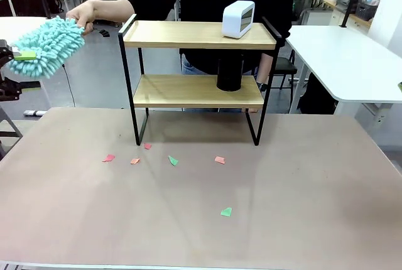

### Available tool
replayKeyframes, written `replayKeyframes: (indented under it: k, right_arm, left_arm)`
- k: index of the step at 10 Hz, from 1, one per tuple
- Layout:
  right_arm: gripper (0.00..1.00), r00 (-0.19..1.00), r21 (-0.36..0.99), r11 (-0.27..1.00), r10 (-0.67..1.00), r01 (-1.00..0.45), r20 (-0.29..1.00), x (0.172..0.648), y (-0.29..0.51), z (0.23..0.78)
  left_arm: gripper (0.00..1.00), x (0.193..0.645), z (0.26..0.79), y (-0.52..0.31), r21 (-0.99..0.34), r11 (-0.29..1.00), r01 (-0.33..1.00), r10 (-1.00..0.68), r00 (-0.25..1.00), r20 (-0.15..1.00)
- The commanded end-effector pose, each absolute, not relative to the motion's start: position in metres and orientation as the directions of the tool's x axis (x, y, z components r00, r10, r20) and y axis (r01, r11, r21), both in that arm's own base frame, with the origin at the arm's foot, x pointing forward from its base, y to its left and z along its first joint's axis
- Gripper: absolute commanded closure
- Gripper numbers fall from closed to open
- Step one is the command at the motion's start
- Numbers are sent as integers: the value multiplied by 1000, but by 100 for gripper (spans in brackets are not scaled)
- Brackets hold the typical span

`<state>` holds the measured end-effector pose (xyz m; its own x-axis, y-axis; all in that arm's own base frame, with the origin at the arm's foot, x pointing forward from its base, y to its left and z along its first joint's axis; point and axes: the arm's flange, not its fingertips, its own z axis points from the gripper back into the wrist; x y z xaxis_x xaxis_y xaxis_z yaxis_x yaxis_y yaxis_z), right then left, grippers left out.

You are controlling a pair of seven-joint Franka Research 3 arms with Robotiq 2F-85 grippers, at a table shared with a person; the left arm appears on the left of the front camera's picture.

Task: Clean the shelf.
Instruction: Hand the Duster back to the human.

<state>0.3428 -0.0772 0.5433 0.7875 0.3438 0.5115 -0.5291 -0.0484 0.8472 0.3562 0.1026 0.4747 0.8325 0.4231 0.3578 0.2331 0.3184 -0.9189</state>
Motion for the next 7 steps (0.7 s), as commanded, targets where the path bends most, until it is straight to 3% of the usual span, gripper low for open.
replayKeyframes:
  k: [1,3,4,5,7]
  right_arm:
    - [0,774,839,-46,362,-542,520,342,-82,543]
    - [0,787,847,-48,344,-529,512,343,-77,543]
    - [0,819,820,45,110,-570,563,345,-77,550]
    - [0,836,836,53,-37,-546,548,349,-55,550]
    - [0,917,908,160,-42,-386,397,350,-23,517]
  left_arm:
    - [0,317,509,94,-934,198,297,210,918,336]
    - [0,295,527,59,-950,75,302,-10,953,302]
    - [0,290,528,37,-962,42,270,-101,959,265]
    - [0,283,525,16,-951,69,302,-147,946,290]
    - [0,275,513,-2,-943,119,310,-173,942,288]
